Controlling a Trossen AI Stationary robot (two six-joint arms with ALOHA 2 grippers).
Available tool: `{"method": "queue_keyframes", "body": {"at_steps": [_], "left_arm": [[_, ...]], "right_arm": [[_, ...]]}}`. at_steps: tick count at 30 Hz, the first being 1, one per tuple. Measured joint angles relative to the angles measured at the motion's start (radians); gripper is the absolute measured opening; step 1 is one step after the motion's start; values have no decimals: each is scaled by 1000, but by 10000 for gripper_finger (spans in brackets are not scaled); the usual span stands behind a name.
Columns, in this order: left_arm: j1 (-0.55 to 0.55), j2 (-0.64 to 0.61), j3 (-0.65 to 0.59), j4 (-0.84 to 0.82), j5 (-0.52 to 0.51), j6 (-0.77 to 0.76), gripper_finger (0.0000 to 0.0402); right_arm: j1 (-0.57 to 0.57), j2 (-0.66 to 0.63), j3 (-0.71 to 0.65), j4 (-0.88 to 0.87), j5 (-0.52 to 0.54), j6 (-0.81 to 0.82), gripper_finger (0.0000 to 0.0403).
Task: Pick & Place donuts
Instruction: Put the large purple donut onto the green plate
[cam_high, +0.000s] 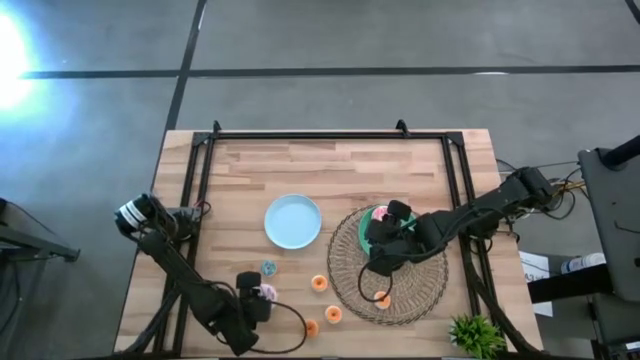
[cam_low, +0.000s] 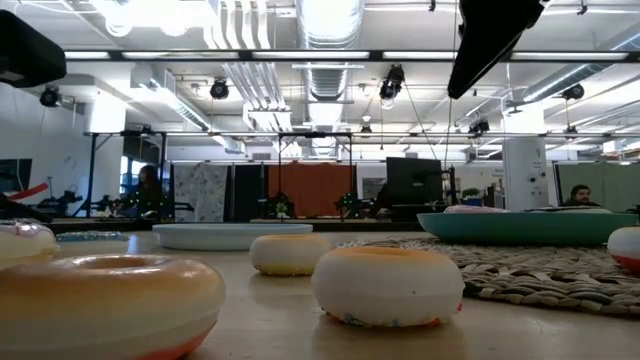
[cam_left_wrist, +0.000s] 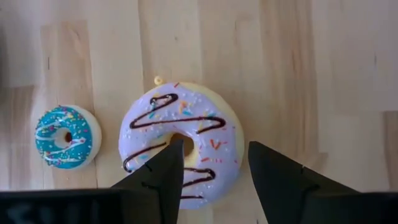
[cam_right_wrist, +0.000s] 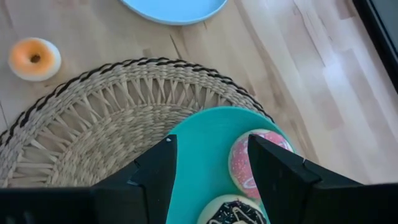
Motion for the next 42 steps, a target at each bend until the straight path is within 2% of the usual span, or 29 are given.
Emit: {"method": "queue_keyframes", "body": {"at_steps": [9, 14, 22, 26, 34, 38, 42], "left_arm": [[15, 10, 0, 23, 8, -47, 186], [19, 36, -1, 51, 62, -48, 186], [40, 51, -43, 54, 57, -120, 180], [56, 51, -51, 53, 50, -124, 145], [77, 44, -34, 23, 64, -111, 13], [91, 5, 40, -78, 36, -102, 7], [135, -22, 131, -171, -38, -9, 6]], "right_arm": [[0, 0, -1, 0, 10, -29, 189], [0, 0, -1, 0, 14, -48, 189], [11, -11, -1, 0, 22, -52, 189], [40, -48, -1, -4, 56, -39, 187], [95, -171, -1, -82, 133, 43, 171], [117, -217, -1, -123, 162, 78, 164], [147, -251, -8, -128, 226, 85, 158]]}}
